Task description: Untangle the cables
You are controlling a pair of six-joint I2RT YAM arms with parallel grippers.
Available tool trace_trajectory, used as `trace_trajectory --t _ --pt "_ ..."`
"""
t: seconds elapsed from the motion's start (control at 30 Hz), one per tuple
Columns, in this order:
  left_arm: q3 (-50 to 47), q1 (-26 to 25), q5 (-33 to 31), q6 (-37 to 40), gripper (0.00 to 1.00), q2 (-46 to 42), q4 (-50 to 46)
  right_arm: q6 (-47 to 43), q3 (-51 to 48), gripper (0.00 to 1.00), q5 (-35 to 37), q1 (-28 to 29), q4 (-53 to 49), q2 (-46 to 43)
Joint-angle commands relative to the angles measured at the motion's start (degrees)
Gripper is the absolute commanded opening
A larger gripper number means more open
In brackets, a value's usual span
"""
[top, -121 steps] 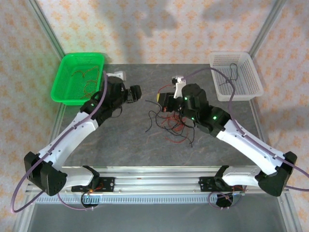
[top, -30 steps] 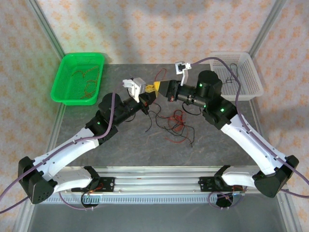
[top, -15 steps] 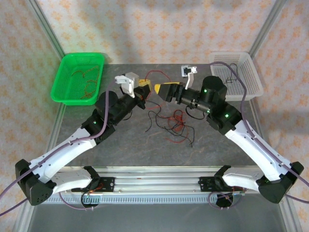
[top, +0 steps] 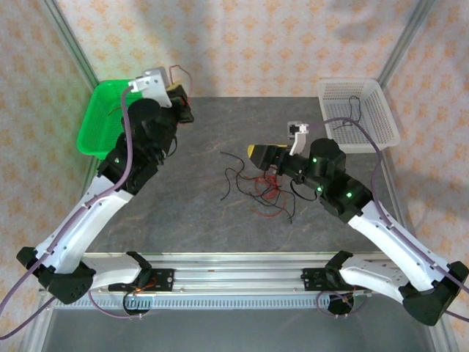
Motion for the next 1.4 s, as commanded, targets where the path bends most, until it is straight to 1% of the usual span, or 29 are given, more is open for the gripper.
trace_trajectory --t 0.0,0.07,0.2,0.3,0.47,0.63,0.77,0.93,1.1,1.37 --pt "5.3 4.3 -7.6 -3.4 0.0 3.0 -11.3 -0.8 -0.7 0.85 3.0 0.2 -1.4 -2.9" --pt "8.0 7.7 -8.7 -3.2 0.0 5.1 -12.9 -1.0 -1.3 0.85 3.1 0.3 -1.8 -3.6" --pt "11.4 14.4 -9.6 -1.6 0.0 8.8 -13.0 -1.0 -2.5 0.85 3.3 0.2 -2.2 -4.6" --pt "12.1 18.8 -10.8 0.4 0.0 10.8 -10.9 -1.2 -3.2 0.85 3.8 0.2 -3.0 -5.1" --pt "11.1 26.4 -10.1 0.8 0.0 13.3 -6.3 -1.2 -5.0 0.85 5.1 0.3 -3.5 -6.5" --pt "6.8 29.4 -11.8 1.3 0.0 16.2 0.0 -1.1 -6.0 0.85 5.4 0.3 -3.8 -7.2" --pt "2.7 31.7 -12.8 0.0 0.0 19.1 4.1 -1.0 -6.5 0.85 5.3 0.3 -3.9 -7.3" --pt "-1.8 35.3 -11.4 -1.4 0.0 24.0 9.7 -0.5 -7.5 0.85 5.1 0.2 -3.5 -7.3" --pt "-2.4 38.9 -8.1 -4.1 0.0 29.5 11.6 0.2 -9.1 0.85 5.1 0.2 -3.3 -7.4" --pt "-3.9 40.0 -4.9 -6.1 0.0 35.8 13.1 1.6 -12.0 0.85 5.7 0.3 -3.2 -8.0"
